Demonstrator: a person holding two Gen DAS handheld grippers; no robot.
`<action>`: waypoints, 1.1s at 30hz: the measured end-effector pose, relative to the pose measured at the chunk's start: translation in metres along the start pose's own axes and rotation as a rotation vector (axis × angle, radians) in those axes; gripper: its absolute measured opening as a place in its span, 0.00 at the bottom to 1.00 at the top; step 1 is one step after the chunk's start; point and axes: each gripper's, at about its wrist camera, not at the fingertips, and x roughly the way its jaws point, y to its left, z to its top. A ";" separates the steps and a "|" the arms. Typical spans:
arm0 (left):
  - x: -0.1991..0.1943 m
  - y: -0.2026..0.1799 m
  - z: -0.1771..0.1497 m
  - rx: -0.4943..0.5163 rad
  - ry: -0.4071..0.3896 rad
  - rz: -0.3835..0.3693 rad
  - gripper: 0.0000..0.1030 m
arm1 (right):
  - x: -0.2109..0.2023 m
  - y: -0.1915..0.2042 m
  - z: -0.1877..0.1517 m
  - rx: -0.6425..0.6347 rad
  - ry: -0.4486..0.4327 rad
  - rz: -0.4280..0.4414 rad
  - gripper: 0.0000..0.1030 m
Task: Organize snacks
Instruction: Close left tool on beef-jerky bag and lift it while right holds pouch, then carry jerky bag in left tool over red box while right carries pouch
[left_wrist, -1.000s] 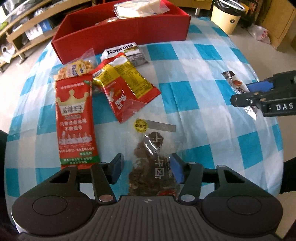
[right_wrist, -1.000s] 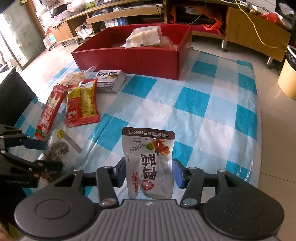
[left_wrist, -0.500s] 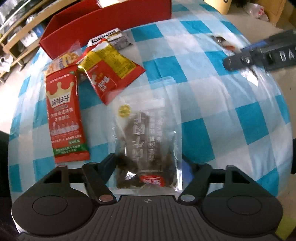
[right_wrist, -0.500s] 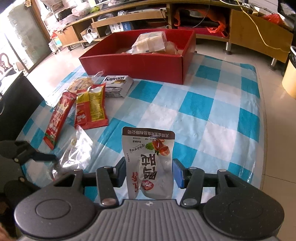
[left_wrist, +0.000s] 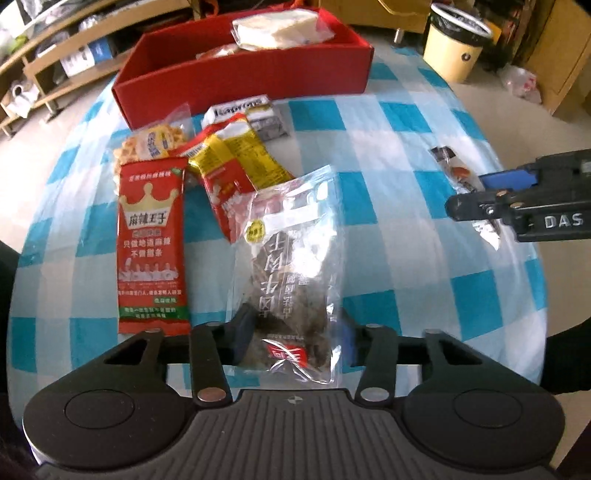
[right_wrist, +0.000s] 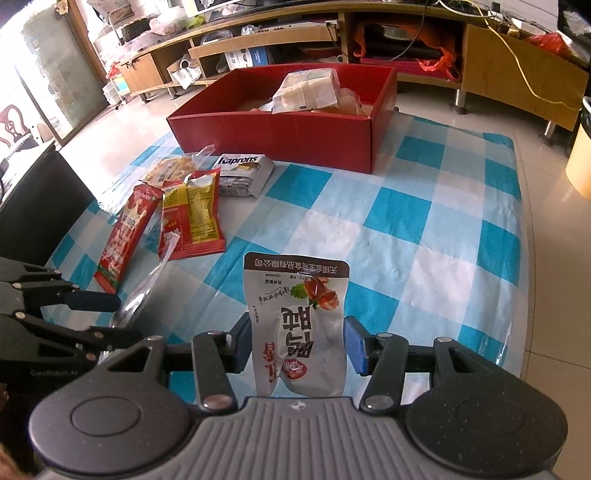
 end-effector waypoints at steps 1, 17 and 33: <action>0.005 0.002 0.000 -0.013 0.015 0.019 0.69 | 0.000 0.000 0.000 -0.001 0.001 0.002 0.50; 0.033 0.012 -0.005 0.040 0.077 0.042 0.88 | 0.004 0.003 -0.001 -0.016 0.020 0.017 0.50; -0.005 0.005 0.015 -0.093 -0.061 -0.050 0.76 | -0.004 0.000 0.004 -0.005 -0.024 0.014 0.50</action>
